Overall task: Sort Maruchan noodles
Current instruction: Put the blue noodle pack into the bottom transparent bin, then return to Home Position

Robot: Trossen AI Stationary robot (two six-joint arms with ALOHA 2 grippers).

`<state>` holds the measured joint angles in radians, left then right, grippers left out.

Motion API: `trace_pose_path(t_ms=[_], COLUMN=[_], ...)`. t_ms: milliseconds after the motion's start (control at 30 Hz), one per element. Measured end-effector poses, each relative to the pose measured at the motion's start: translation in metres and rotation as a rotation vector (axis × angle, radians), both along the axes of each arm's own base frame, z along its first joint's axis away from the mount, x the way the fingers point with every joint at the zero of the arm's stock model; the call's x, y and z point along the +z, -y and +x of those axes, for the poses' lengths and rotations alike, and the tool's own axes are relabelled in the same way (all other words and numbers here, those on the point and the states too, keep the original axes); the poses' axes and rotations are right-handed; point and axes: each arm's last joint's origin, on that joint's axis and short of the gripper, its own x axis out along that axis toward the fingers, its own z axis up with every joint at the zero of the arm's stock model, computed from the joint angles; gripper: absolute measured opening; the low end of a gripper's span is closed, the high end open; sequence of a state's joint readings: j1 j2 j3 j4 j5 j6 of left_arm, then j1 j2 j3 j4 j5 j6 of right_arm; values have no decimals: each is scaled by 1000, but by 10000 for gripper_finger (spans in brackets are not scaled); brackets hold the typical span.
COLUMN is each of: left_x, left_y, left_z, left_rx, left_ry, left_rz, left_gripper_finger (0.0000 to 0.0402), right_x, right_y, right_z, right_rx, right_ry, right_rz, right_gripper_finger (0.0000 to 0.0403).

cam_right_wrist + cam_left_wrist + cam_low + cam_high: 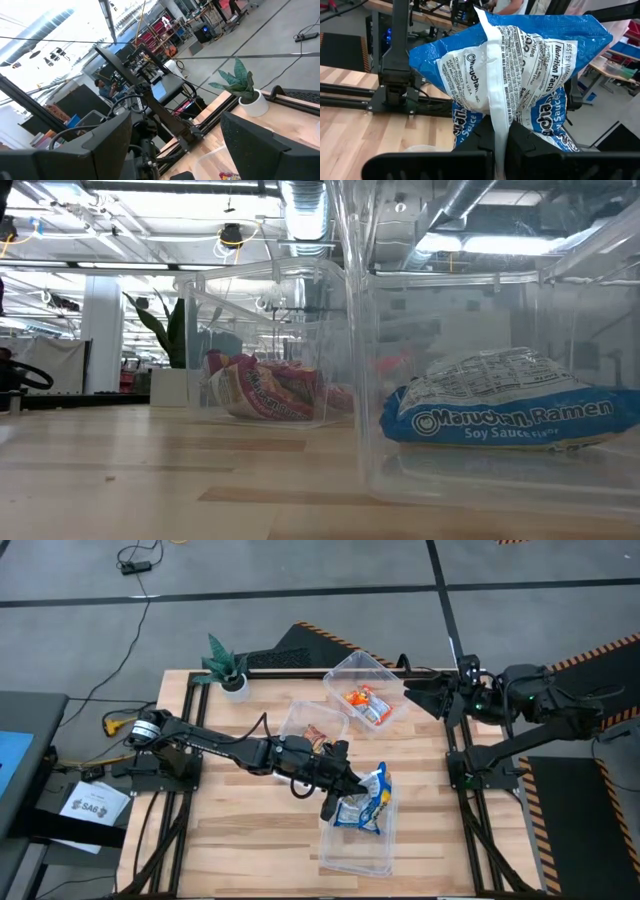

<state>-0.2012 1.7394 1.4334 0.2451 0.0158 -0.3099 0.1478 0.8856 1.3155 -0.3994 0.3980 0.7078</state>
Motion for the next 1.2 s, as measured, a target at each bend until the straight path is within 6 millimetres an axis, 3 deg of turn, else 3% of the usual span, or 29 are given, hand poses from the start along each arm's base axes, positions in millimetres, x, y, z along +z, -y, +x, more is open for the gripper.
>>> trace_pose_path(t_ms=[467,967,1067,1200], left_x=[0,2,15,52], left_y=[0,-1,-8,-33], left_z=[0,0,-1,-22], left_rx=[-1,5,-10,13], left_ry=[3,17,7,-63], left_rz=[13,7,25,90], left_gripper_finger=[11,188,216,232], right_x=[0,-1,-1,-1], right_y=[0,0,0,0], right_z=[0,0,0,0], right_rx=[3,4,4,4], right_ry=[-2,-7,-7,-8], right_rz=[-1,-2,-2,-2], right_gripper_finger=[327,327,327,327])
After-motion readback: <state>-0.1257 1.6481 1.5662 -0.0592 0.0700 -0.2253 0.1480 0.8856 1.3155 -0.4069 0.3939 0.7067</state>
